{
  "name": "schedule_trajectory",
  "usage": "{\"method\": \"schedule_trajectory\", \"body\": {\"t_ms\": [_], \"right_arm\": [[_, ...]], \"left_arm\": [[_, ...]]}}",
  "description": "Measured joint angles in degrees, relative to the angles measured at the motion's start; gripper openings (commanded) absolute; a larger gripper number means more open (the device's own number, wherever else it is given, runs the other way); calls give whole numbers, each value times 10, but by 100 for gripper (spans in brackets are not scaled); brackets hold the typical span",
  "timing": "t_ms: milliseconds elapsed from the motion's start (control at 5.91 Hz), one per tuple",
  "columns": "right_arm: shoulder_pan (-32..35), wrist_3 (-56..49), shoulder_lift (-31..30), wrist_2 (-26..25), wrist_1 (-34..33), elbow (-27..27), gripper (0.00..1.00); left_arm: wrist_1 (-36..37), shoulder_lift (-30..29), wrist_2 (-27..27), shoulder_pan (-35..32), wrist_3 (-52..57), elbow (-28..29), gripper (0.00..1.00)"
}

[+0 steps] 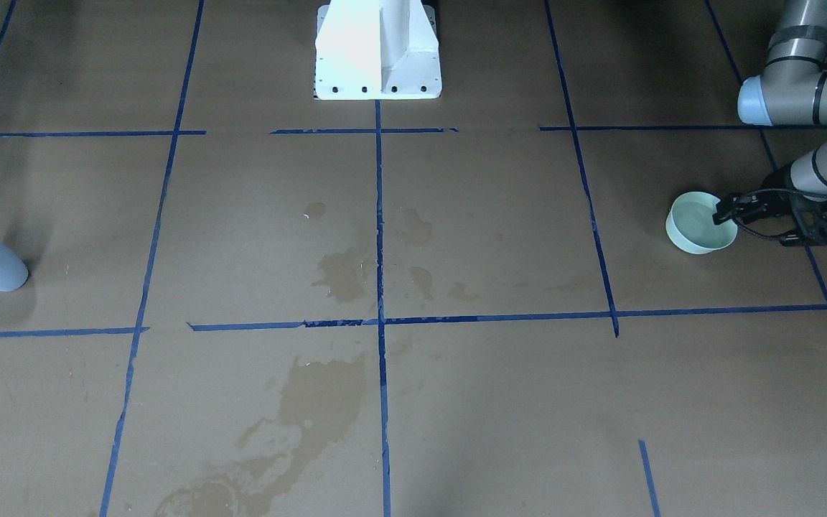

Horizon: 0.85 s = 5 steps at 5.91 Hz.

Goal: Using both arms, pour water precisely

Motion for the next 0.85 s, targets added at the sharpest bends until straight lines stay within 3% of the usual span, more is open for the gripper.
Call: {"method": "schedule_trajectory", "body": {"t_ms": [507,846], "right_arm": [[-3,0,-1,3,0,-1,100],[-4,0,-2,13,1,2,100]], "left_arm": [[3,-37,-8,0,-52,-46,0],[7,-109,-39,11,-125,-67,0]]}}
